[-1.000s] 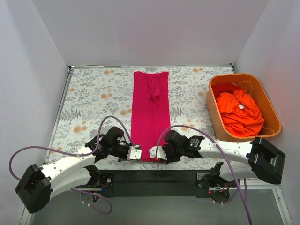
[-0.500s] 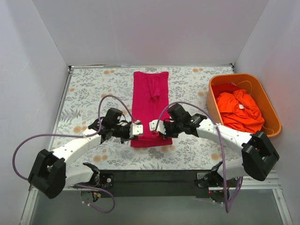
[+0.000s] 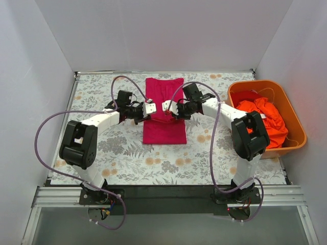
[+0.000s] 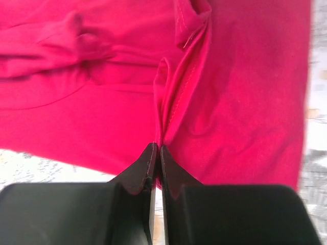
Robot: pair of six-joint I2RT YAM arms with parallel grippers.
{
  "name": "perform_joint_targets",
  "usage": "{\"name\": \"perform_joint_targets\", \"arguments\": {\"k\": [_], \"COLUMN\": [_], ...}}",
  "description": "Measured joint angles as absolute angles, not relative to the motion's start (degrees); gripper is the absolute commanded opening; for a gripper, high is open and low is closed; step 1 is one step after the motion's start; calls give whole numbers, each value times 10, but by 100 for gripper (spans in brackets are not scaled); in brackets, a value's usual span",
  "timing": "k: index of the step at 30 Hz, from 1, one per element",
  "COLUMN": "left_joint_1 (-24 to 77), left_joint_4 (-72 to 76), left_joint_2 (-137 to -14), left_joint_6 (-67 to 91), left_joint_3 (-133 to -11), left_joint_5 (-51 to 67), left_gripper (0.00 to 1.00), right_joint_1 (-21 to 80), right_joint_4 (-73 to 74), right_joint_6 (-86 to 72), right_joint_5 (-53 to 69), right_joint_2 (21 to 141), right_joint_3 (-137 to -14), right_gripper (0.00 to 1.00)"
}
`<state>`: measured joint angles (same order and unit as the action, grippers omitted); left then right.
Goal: Fold and stack the t-shirts
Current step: Fold the tshirt
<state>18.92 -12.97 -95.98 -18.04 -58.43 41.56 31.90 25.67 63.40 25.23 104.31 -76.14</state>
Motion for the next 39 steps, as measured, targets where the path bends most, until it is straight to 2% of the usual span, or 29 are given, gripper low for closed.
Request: {"name": "perform_joint_targets", "arguments": {"k": [8,14,17,20,21,22,23,24,27,30,32,39], "left_joint_1": [153,149,149,149,149,149,149,149,147,138,124,110], "left_joint_4": [-104,-82,-73,-63,-59,-56,-52,-45,-34,-25,-27,-60], "left_joint_2": [-1077,-1120,-1133,-1140,-1142,-1145,-1148,-1151,-1154,-1147,-1128,-963], "left_joint_6": [-194,-195,-195,-194,-193,-192,-191,-186,-164,-129,-109,-105], "left_joint_3": [-688,-710,-711,-713,-716,-718,-722,-726,-734,-735,-726,-605], "left_joint_5": [421,422,420,419,418,417,415,411,395,393,394,429], "left_gripper": [0,0,0,0,5,16,21,25,32,36,37,43], "right_joint_1": [287,282,281,281,281,281,281,281,281,280,279,295], "right_joint_4": [274,282,286,287,288,289,290,291,295,290,288,299], "right_joint_6": [666,671,672,672,673,671,670,667,654,644,638,625], "right_joint_5": [260,258,255,251,247,244,240,236,217,204,197,196], "right_joint_2": [1150,1202,1214,1221,1223,1223,1223,1224,1224,1218,1201,1047], "right_joint_3": [-871,-925,-935,-940,-942,-944,-948,-953,-982,-1000,-992,-834], "right_gripper": [1,1,6,22,29,33,39,46,53,55,53,51]}}
